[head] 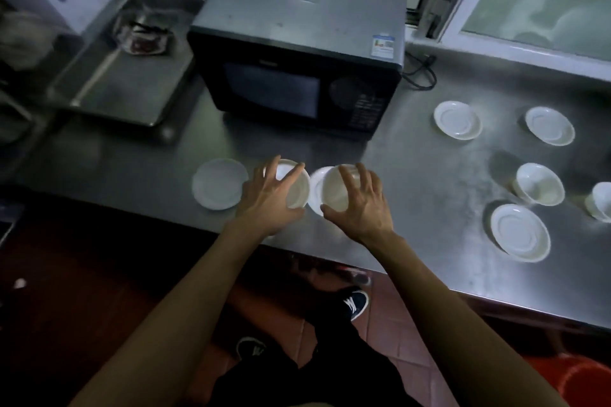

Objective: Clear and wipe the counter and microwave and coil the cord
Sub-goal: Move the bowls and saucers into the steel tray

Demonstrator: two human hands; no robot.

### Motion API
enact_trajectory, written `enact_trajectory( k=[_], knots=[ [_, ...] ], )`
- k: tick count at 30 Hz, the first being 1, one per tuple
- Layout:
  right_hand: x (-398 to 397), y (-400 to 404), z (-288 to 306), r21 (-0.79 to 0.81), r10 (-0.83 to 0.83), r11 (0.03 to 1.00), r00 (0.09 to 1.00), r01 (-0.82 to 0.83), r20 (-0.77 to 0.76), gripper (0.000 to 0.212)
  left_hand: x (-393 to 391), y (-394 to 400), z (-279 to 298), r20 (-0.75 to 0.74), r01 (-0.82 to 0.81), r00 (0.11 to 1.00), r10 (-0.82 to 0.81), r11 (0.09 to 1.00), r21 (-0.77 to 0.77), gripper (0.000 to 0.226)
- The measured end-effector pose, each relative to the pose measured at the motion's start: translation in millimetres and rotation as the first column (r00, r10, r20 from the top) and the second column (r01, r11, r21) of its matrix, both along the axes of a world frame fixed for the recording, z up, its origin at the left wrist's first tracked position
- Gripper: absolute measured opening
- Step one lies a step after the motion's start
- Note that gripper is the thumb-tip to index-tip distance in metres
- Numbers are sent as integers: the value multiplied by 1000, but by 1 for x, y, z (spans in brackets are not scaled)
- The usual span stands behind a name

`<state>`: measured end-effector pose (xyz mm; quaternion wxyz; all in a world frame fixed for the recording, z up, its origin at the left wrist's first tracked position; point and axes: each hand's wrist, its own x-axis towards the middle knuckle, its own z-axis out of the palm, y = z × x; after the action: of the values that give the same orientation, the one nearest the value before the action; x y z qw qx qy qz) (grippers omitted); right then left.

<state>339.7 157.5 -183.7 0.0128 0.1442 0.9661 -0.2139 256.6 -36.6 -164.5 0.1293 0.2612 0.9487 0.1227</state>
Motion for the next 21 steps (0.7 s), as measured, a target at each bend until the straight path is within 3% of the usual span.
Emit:
enact_trajectory(
  k=[13,21],
  knots=[
    [-39,-182,26,14,267,964,961,-267,-68,89,22,-216,22,-49,-316,947,317,948,25,89],
    [-78,-257,29,-1,402,915,911,-404,-89,87,14,-288,8,-57,-468,882,468,884,4,90]
  ],
)
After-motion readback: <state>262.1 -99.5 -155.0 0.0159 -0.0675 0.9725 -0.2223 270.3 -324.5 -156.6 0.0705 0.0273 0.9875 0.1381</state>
